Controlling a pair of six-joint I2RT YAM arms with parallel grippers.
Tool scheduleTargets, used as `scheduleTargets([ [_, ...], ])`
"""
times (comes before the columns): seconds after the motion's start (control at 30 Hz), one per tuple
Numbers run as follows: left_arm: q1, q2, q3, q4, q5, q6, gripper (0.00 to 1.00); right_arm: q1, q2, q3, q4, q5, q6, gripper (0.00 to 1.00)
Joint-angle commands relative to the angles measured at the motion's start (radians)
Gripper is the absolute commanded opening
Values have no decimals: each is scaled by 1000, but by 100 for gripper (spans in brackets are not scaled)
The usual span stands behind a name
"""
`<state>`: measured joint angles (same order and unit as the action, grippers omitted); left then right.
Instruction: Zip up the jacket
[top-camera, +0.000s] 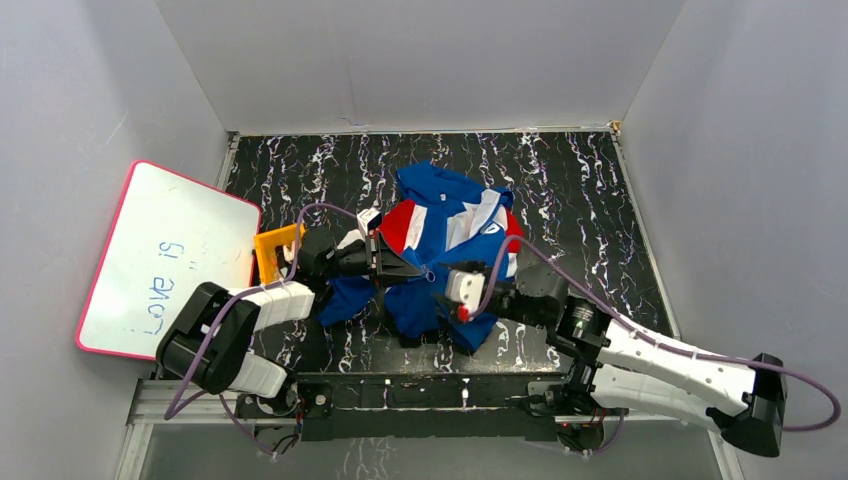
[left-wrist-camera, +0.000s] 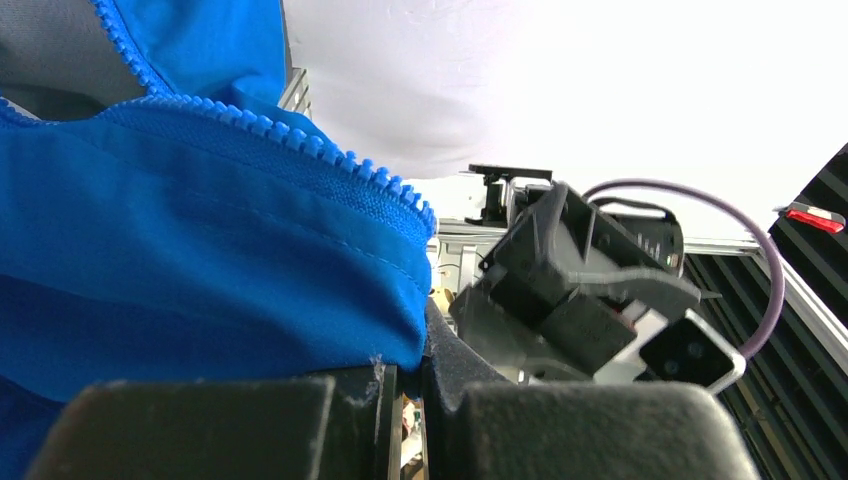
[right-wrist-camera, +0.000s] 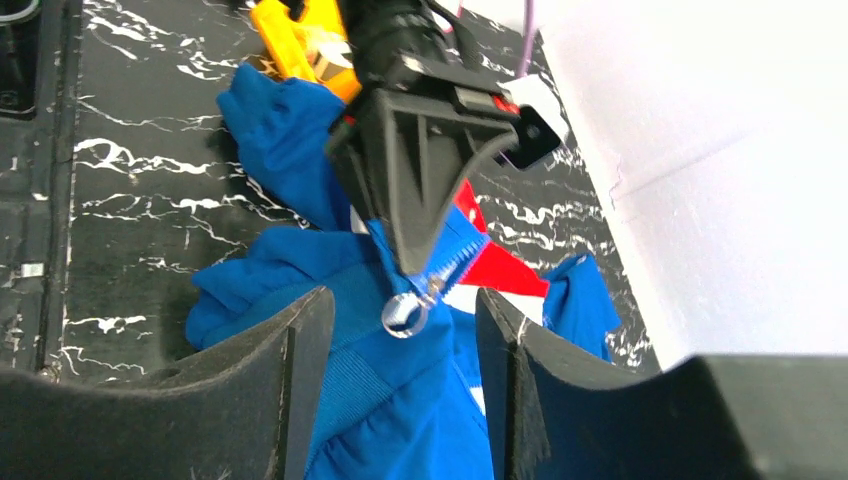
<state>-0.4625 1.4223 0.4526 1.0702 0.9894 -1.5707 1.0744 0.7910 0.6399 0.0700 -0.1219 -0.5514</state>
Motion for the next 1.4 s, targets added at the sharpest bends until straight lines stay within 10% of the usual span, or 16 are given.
scheduleTargets([
  [0.0,10,-12,24,36,38,-14,0,137,33,4,122,249,-181,59],
  [1.37,9,-26,17,32,92,3,0,233,143,-44,131,463,-282,41],
])
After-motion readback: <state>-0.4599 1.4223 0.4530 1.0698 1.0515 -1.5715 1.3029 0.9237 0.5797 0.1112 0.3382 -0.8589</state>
